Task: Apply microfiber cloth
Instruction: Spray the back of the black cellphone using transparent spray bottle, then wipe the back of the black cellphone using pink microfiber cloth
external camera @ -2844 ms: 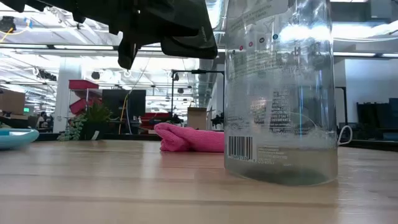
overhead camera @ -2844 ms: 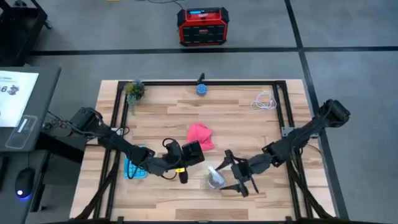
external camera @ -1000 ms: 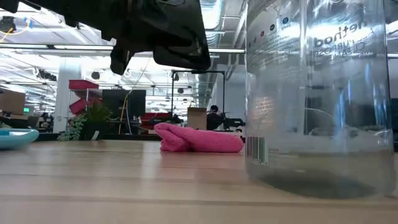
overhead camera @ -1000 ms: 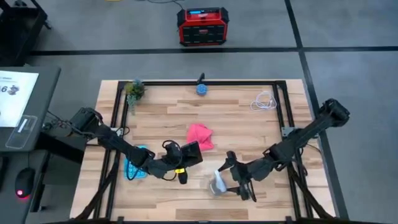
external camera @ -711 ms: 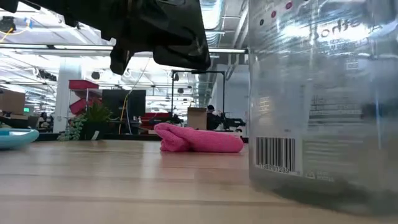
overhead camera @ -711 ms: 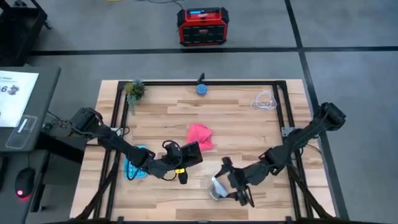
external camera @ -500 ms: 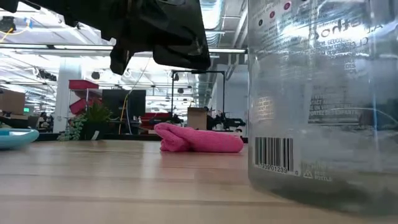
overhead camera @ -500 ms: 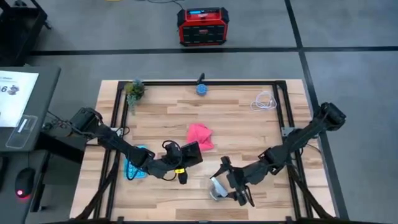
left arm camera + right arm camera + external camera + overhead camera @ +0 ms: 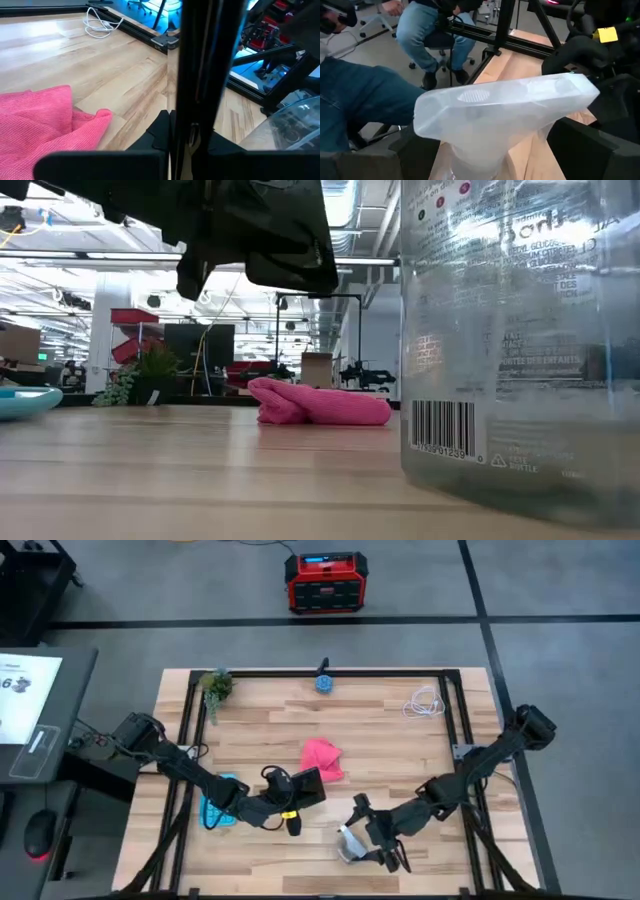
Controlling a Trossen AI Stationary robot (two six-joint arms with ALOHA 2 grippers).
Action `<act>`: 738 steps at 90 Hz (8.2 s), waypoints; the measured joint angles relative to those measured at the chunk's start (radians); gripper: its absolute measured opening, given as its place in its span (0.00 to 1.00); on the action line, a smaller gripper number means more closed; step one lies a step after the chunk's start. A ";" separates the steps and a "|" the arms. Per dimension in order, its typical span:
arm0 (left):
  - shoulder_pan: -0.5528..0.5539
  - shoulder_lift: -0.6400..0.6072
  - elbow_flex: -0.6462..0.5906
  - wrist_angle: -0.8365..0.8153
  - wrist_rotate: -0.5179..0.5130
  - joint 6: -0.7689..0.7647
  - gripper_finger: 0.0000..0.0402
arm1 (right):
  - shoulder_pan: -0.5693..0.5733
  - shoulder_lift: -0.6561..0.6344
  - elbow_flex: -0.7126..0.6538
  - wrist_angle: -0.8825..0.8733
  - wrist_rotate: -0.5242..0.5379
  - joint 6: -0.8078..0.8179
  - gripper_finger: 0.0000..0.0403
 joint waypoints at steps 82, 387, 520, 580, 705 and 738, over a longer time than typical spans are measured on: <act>-0.002 0.000 0.000 -0.003 0.000 0.001 0.02 | 0.022 0.004 0.000 0.007 0.176 0.011 0.80; 0.059 0.000 0.099 -0.128 -0.063 0.004 0.02 | -0.005 0.090 0.001 0.006 0.282 0.277 0.35; 0.053 0.000 0.099 -0.311 -0.069 -0.073 0.02 | -0.053 -0.253 -0.001 -0.901 0.485 0.541 0.65; 0.052 0.000 0.099 -0.314 -0.063 -0.093 0.02 | -0.024 -0.405 -0.002 -1.049 0.454 0.542 0.65; 0.296 0.224 0.081 -0.302 0.089 0.068 0.02 | 0.076 -0.335 0.229 -1.069 0.536 0.421 0.65; 0.076 0.240 0.079 -0.218 0.132 -0.085 0.02 | 0.297 -0.195 0.229 -0.797 0.538 0.401 0.65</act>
